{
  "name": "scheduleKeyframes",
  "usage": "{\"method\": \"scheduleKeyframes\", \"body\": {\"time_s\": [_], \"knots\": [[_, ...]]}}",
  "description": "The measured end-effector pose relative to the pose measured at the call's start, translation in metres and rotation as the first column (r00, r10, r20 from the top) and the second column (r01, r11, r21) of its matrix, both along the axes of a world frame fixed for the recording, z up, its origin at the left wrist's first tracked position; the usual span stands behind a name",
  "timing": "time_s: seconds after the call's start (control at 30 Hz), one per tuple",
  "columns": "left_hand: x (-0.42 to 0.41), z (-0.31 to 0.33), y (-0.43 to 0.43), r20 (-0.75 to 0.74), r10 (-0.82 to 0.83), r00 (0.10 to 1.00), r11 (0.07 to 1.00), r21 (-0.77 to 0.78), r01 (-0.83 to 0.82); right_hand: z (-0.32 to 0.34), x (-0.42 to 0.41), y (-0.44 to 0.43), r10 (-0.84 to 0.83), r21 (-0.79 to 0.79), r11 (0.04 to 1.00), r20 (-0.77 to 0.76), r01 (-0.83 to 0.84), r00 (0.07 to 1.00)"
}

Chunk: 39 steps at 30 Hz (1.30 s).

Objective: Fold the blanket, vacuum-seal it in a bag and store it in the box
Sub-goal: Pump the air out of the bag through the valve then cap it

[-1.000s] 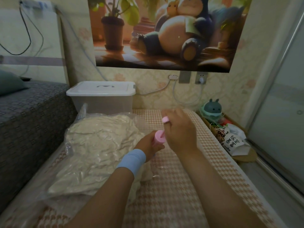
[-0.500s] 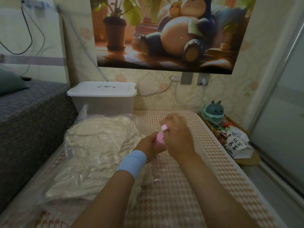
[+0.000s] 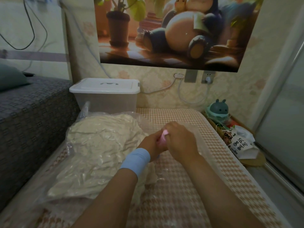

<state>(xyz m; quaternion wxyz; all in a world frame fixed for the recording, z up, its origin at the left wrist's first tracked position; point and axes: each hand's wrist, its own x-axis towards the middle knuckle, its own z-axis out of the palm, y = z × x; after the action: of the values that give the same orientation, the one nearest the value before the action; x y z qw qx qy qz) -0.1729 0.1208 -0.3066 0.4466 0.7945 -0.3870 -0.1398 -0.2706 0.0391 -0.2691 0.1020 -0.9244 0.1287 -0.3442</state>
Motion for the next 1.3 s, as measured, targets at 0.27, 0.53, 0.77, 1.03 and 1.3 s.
{"method": "scheduleKeyframes", "body": {"time_s": [0.27,0.53,0.77,1.03,1.3], "knots": [[0.007,-0.005,0.006,-0.013,0.013,1.000,0.998,-0.057,-0.013,0.080,-0.009,0.019,0.044,-0.213,0.972,0.587,0.102,0.809],[0.002,-0.004,0.006,0.073,-0.001,0.997,0.999,-0.037,0.004,0.006,0.001,0.003,-0.061,-0.063,0.996,-0.063,0.057,0.996],[0.009,-0.008,0.003,-0.098,-0.007,0.995,0.991,-0.135,-0.007,0.085,-0.013,0.021,0.035,-0.257,0.955,0.594,0.149,0.804],[0.004,-0.008,0.001,-0.057,0.007,0.998,0.997,-0.076,-0.011,0.008,0.004,0.002,-0.092,-0.072,0.994,-0.100,0.085,0.991],[0.012,-0.013,0.002,-0.060,0.013,0.998,0.993,-0.119,-0.020,0.087,-0.008,0.022,0.043,-0.233,0.965,0.589,0.118,0.807]]}}
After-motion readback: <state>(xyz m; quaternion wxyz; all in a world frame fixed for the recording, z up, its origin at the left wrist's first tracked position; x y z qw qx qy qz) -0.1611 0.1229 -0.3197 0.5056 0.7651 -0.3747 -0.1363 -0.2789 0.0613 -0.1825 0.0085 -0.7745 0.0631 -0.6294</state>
